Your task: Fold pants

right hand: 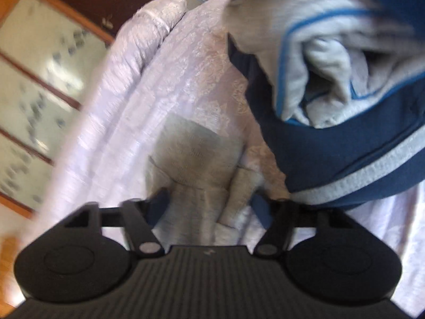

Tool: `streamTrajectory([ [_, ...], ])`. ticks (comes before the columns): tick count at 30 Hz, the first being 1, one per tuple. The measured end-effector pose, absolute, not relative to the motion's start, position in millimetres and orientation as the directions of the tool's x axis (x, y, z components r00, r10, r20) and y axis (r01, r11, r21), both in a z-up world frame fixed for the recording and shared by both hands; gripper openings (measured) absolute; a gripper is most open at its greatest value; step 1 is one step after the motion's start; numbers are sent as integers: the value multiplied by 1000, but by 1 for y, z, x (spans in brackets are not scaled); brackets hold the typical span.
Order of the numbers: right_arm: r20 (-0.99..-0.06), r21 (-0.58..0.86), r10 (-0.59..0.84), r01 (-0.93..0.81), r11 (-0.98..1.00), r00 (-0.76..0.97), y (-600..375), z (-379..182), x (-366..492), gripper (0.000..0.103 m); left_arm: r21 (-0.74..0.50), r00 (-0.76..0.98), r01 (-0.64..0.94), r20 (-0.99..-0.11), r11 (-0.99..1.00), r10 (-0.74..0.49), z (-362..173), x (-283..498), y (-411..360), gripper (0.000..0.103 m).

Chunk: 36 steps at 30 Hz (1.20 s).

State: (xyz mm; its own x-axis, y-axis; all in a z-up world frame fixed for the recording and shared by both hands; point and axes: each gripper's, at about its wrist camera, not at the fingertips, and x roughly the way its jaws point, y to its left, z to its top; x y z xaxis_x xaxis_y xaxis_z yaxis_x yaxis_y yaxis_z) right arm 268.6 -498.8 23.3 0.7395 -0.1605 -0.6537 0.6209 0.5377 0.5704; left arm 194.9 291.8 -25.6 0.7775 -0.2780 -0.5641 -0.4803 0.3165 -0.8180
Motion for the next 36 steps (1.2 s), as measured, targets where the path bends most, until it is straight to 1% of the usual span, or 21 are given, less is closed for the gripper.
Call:
streamTrajectory([
  [1, -682, 508, -190, 644, 572, 706, -495, 25, 269, 16, -825, 785, -467, -553, 318, -279, -20, 191, 295, 18],
  [2, -678, 519, -164, 624, 584, 717, -494, 24, 267, 11, -830, 793, -455, -543, 323, -278, -12, 188, 299, 18],
  [4, -660, 547, -155, 612, 572, 735, -495, 32, 252, 10, -837, 804, -432, -526, 335, -277, 3, 181, 308, 18],
  [6, -631, 546, -161, 582, 602, 759, -489, 48, 232, 10, -840, 814, -414, -514, 351, -269, 18, 172, 316, 18],
  [10, -559, 561, -133, 491, 667, 818, -477, 88, 171, 10, -833, 818, -408, -515, 373, -257, 37, 152, 330, 18],
  [14, -512, 589, -139, 464, 661, 848, -476, 114, 91, 10, -815, 784, -429, -550, 391, -287, 35, 132, 336, 18],
  [16, -518, 608, -140, 478, 634, 844, -484, 113, 54, 10, -801, 756, -438, -573, 407, -315, 26, 120, 333, 18],
  [17, -535, 615, -138, 496, 612, 834, -490, 107, 39, 10, -786, 739, -451, -594, 422, -318, 20, 116, 331, 19],
  [19, -583, 622, -121, 538, 569, 803, -501, 88, 17, 11, -747, 703, -475, -640, 465, -311, 10, 110, 327, 22],
  [20, -610, 630, -104, 560, 539, 786, -506, 75, 7, 11, -730, 687, -496, -661, 471, -302, 3, 106, 328, 26],
  [21, -644, 619, -91, 586, 522, 760, -508, 62, 0, 15, -723, 676, -517, -673, 459, -299, -2, 100, 328, 27],
  [22, -683, 590, -95, 623, 513, 724, -510, 52, -4, 22, -724, 673, -531, -676, 441, -300, -7, 94, 329, 30],
  [23, -702, 573, -111, 650, 499, 704, -512, 47, -9, 27, -729, 675, -537, -673, 425, -301, -10, 87, 332, 30],
  [24, -684, 590, -122, 643, 488, 720, -512, 45, -18, 30, -735, 680, -535, -667, 417, -304, -10, 80, 334, 31],
  [25, -676, 585, -141, 643, 494, 723, -511, 49, -23, 36, -739, 684, -533, -663, 413, -304, -9, 74, 336, 33],
  [26, -680, 549, -181, 657, 517, 711, -504, 56, -21, 40, -743, 690, -531, -658, 407, -302, -6, 68, 338, 33],
  [28, -663, 434, -325, 700, 568, 675, -495, 74, -25, 40, -756, 710, -521, -642, 396, -291, 2, 58, 343, 33],
  [29, -638, 408, -373, 707, 578, 674, -495, 83, -29, 40, -761, 721, -517, -634, 393, -280, 9, 53, 345, 33],
  [31, -586, 406, -422, 701, 586, 692, -494, 98, -39, 40, -779, 754, -495, -606, 385, -255, 28, 42, 348, 34],
  [33, -538, 420, -393, 641, 642, 746, -489, 113, -42, 40, -810, 796, -436, -550, 393, -251, 51, 40, 348, 34],
  [36, -502, 419, -237, 473, 775, 832, -467, 133, -23, 40, -796, 808, -345, -522, 498, -275, 89, 67, 328, 34],
])
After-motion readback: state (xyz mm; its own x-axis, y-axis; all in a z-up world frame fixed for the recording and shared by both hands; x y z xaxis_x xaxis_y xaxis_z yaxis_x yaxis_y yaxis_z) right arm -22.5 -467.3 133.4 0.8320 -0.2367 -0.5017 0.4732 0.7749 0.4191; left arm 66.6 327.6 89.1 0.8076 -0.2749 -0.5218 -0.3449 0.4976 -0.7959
